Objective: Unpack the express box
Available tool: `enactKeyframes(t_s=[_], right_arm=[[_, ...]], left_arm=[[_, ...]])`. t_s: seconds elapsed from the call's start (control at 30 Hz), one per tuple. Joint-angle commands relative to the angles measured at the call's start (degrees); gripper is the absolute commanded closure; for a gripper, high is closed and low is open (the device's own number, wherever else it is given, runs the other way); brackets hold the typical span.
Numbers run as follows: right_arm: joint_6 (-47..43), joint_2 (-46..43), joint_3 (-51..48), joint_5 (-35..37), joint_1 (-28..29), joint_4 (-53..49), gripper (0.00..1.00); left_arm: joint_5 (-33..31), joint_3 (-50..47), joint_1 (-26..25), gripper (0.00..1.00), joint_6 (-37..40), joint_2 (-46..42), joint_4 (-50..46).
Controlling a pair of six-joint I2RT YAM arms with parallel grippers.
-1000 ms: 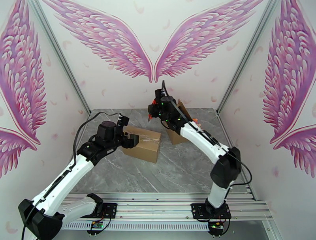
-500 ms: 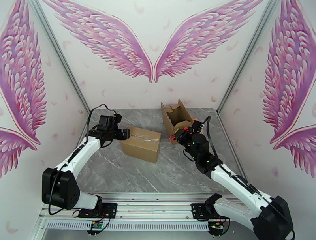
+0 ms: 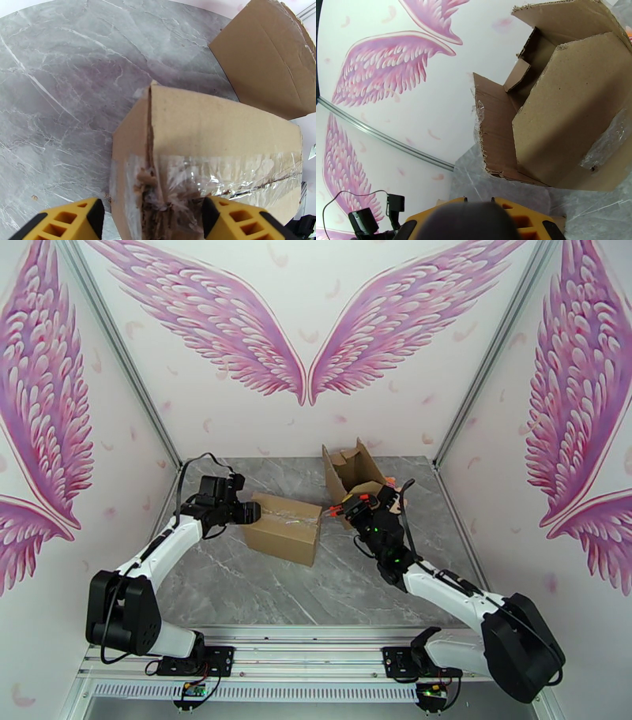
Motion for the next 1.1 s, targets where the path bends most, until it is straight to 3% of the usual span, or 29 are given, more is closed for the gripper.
enactKeyframes(t_s=[0.0, 1.07], right_arm=[[1.5, 1.4, 0.0, 0.0, 0.4, 4.1, 1.00], [4.6, 4.8, -2.3, 3.4, 0.3, 8.0, 1.00]], left_arm=[[0.8, -1.5, 0.3, 0.31, -0.4, 0.2, -0.1], [1.2, -2.6, 0.3, 0.33, -1.0, 1.2, -0.5]])
